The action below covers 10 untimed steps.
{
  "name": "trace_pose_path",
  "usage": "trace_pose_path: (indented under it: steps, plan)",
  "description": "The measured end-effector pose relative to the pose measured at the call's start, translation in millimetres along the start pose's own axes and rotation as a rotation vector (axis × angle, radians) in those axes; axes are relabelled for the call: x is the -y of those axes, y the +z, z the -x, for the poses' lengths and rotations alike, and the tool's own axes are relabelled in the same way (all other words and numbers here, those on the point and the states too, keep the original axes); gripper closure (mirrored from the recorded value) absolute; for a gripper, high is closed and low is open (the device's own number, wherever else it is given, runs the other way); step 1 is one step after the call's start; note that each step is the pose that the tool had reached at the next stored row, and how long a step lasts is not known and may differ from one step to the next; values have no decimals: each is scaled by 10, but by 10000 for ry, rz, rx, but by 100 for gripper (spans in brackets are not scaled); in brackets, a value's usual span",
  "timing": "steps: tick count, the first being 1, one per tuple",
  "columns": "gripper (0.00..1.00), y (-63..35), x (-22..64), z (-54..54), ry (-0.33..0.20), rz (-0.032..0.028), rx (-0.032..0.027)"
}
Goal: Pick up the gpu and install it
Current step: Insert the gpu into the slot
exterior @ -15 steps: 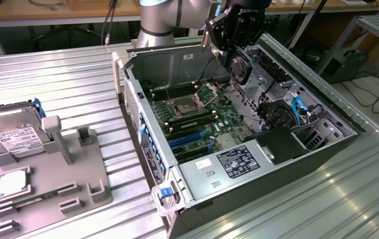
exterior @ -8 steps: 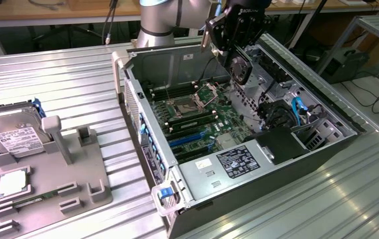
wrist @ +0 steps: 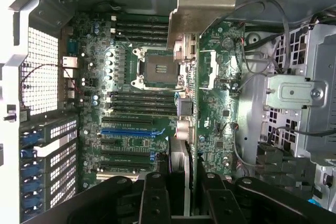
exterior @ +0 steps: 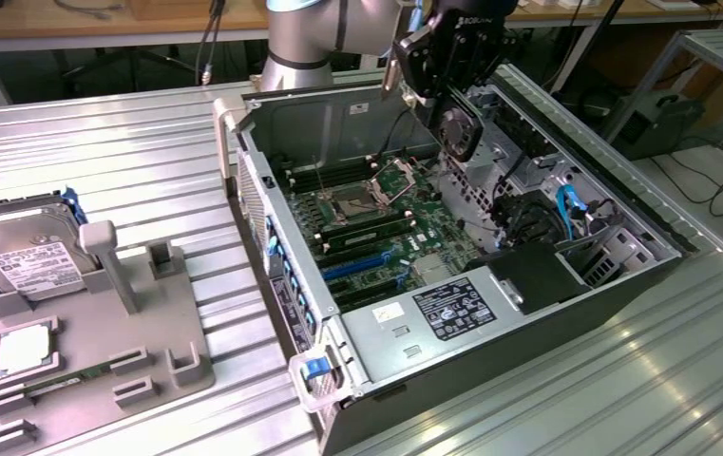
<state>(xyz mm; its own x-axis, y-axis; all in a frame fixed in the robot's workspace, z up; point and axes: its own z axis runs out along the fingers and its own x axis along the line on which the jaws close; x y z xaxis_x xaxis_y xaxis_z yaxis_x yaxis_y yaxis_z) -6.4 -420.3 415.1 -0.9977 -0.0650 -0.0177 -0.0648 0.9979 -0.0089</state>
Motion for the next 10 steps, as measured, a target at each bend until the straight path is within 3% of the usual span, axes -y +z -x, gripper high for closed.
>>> trace_pose_path:
  steps: [10]
  plan:
    - [72, 0, 0, -3, -1585, 29, 15]
